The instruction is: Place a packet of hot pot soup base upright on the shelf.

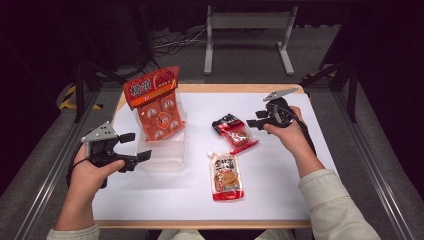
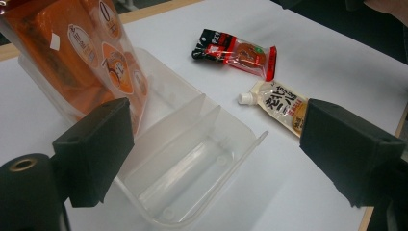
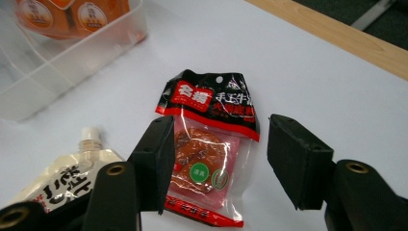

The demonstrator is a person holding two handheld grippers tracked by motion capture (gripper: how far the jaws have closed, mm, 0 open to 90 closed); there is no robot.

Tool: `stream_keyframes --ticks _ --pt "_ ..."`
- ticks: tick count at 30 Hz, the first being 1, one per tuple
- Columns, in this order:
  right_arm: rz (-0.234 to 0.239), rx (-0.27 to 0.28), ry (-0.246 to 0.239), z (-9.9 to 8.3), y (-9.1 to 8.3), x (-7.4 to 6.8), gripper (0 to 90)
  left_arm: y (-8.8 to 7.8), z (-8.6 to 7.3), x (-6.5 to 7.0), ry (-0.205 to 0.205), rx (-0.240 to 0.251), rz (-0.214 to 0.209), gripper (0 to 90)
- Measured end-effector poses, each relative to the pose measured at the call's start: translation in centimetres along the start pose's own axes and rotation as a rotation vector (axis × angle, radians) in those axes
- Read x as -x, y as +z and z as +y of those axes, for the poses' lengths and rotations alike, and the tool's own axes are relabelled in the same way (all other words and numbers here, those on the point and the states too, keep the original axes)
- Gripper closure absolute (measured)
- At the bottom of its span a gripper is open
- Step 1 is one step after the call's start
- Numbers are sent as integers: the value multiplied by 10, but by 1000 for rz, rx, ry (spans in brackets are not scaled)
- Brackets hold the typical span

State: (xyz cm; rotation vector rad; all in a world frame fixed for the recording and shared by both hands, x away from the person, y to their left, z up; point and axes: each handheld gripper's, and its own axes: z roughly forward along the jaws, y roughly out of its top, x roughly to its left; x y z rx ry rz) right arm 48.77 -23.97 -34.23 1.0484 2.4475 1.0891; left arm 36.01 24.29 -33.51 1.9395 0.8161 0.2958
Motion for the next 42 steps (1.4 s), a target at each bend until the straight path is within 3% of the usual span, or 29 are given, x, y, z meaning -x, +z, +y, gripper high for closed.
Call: stream_keyframes --ticks 3,6,11,15,29,42 --pt "-13 -48 0 6 5 4 449 -1 -1 0 -3 2 0 124" --pt "4 -68 9 9 8 6 463 -1 -1 1 -11 0 0 124" --pt "24 -95 42 15 12 14 463 -1 -1 -1 9 -6 0 129" --pt "22 -117 29 19 15 14 470 0 -1 -1 5 -2 -2 129" --pt "35 -118 42 22 43 21 459 1 -2 -3 6 -2 -4 128" --pt "42 -152 80 15 80 30 364 3 -3 -3 2 -3 -9 124"
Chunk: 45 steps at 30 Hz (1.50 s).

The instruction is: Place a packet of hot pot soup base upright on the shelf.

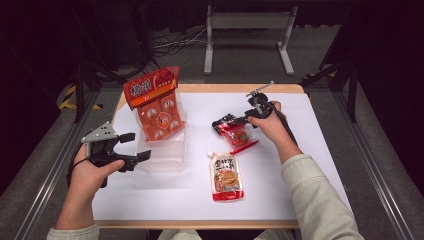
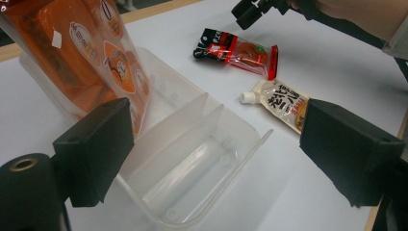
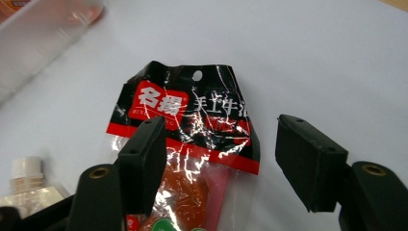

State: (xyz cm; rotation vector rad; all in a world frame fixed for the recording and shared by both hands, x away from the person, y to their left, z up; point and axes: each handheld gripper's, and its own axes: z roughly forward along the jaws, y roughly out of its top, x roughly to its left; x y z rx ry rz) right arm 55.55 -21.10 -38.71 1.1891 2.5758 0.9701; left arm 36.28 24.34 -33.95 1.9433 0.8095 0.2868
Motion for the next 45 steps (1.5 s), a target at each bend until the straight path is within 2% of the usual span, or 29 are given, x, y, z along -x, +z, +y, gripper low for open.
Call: stream_keyframes --ticks 5,12,13,14,16,19,22,27,32,33,34,37,40,42,45 --pt "3 1 13 -2 8 5 363 1 -1 0 0 0 -2 123" --pt "2 -8 20 -3 22 3 376 3 -1 0 -6 -1 -1 123" --pt "3 -4 23 -3 24 3 377 4 -1 0 10 -3 -2 122" --pt "6 -3 27 -3 27 3 376 4 -1 2 0 -3 -8 123" --pt "8 -3 33 -4 30 3 376 4 -1 2 6 -2 -10 123" --pt "-3 -22 39 -4 34 2 378 5 -1 0 12 -5 -7 123" --pt "4 -23 51 -5 36 4 392 9 -2 1 1 -16 -15 122" --pt "-3 -35 46 -6 38 2 415 10 -1 2 5 -19 -22 122" --pt "0 -32 36 -8 41 0 470 11 -1 2 -1 -17 -22 122" --pt "-2 -29 36 -9 41 0 490 11 -1 3 -2 -18 -22 122" --pt "-14 -23 25 -10 41 0 548 11 -1 3 1 -19 -21 122" --pt "-23 -20 20 -10 40 -1 573 11 0 2 7 -20 -23 122" --pt "-41 -13 2 -12 39 -2 666 12 -1 2 4 -20 -24 122" --pt "-34 -16 0 -12 39 -3 739 12 -1 2 6 -21 -22 123" --pt "-30 -21 1 -11 39 -4 790 13 -1 2 6 -19 -20 123"
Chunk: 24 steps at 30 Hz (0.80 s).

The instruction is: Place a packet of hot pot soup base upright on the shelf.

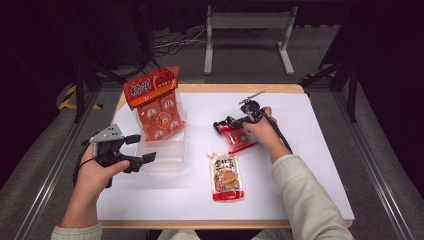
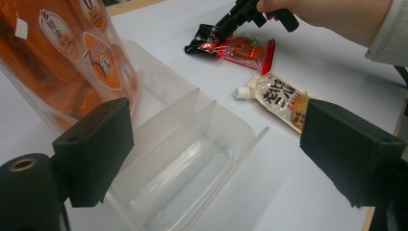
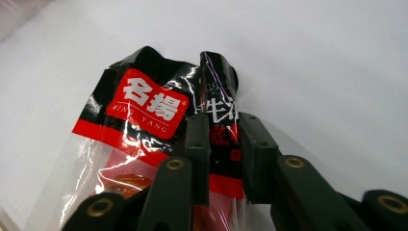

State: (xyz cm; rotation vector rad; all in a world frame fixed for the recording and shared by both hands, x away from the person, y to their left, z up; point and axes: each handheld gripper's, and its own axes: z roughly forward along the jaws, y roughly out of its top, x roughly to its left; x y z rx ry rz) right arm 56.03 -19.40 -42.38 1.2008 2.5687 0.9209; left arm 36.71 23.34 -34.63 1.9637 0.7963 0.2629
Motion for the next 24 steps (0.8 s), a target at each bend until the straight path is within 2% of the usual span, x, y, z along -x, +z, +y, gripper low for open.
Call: stream_keyframes --ticks 8,14,19,24 --pt "-14 -21 -36 3 -2 -5 869 0 0 0 -9 -1 3 124" --pt "-15 -20 -24 3 -8 -5 875 0 1 0 -7 2 -3 124" --pt "-21 4 -27 6 -23 -8 880 1 1 2 -6 5 -5 124" --pt "-11 57 -39 9 -42 -18 884 1 4 3 -16 31 3 121"
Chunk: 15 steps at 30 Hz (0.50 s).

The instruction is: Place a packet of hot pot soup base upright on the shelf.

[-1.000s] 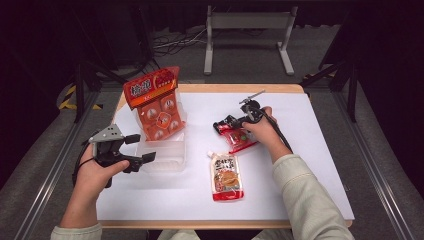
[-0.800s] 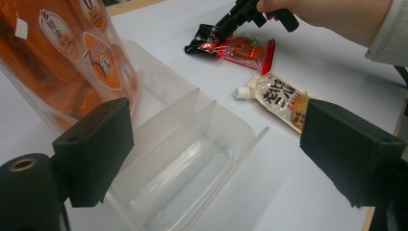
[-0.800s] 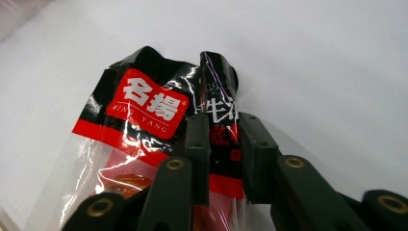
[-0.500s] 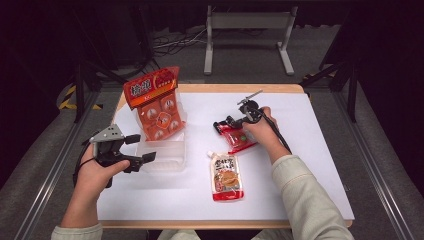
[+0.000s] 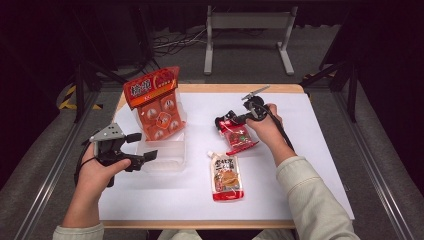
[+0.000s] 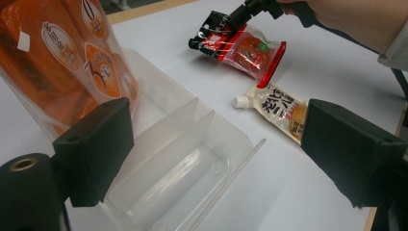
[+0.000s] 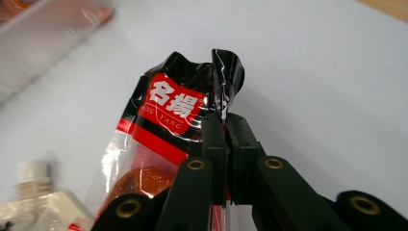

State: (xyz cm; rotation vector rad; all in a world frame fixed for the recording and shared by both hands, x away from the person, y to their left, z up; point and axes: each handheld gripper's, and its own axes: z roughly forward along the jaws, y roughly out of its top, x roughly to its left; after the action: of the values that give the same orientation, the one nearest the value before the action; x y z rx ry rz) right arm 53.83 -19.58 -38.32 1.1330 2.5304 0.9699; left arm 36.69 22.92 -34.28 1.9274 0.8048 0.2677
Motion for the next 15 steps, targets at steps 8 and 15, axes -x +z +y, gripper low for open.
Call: stream_keyframes --ticks 8,15 --pt "45 67 -47 8 -29 -18 890 5 2 4 8 25 -10 104" --pt "78 108 -98 13 -45 -36 893 9 4 10 52 66 -10 50"
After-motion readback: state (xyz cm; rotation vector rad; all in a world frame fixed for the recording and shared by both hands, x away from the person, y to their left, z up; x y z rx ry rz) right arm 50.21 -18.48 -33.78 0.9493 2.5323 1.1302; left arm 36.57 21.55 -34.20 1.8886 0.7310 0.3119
